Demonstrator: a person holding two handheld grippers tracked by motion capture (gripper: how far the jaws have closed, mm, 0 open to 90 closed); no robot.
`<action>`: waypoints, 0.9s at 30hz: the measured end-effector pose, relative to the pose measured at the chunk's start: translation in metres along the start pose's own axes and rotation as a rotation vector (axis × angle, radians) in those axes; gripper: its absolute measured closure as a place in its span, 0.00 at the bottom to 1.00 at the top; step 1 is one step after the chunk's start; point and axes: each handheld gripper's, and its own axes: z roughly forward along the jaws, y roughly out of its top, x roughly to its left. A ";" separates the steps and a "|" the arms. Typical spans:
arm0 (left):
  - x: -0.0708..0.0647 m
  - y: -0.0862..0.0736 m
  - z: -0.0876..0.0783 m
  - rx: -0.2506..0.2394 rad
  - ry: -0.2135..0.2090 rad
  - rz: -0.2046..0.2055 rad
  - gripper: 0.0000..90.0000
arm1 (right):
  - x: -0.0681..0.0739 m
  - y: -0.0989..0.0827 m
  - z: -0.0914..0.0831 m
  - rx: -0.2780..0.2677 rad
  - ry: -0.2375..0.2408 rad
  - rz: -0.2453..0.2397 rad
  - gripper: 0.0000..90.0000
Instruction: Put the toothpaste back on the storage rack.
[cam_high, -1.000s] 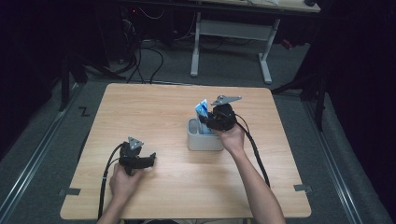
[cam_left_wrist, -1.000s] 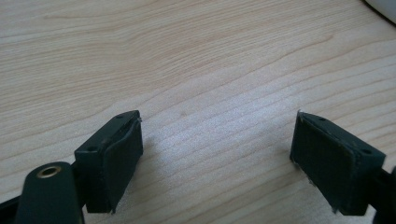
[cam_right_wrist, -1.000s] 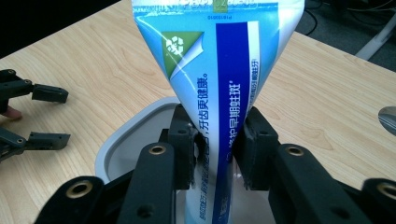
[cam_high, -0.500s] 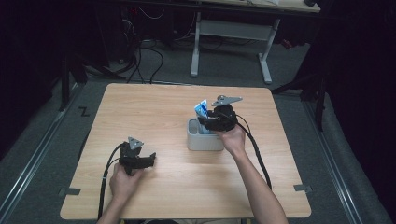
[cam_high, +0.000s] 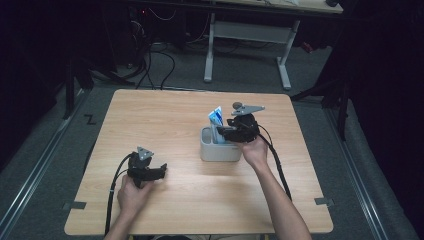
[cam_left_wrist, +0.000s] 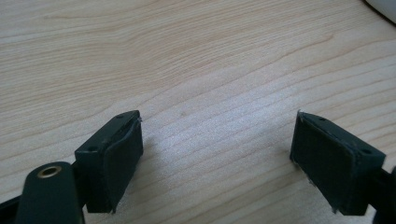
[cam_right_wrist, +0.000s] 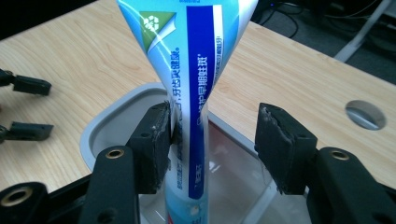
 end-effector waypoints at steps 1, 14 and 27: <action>0.000 0.000 0.000 0.000 0.000 -0.001 0.19 | 0.001 0.000 -0.001 0.001 -0.009 -0.010 0.51; 0.000 0.000 0.000 0.001 0.003 -0.002 0.19 | 0.003 -0.001 -0.019 -0.039 0.005 -0.017 0.50; 0.000 0.000 0.000 0.000 0.003 -0.002 0.19 | 0.000 0.000 -0.028 -0.065 0.014 0.009 0.51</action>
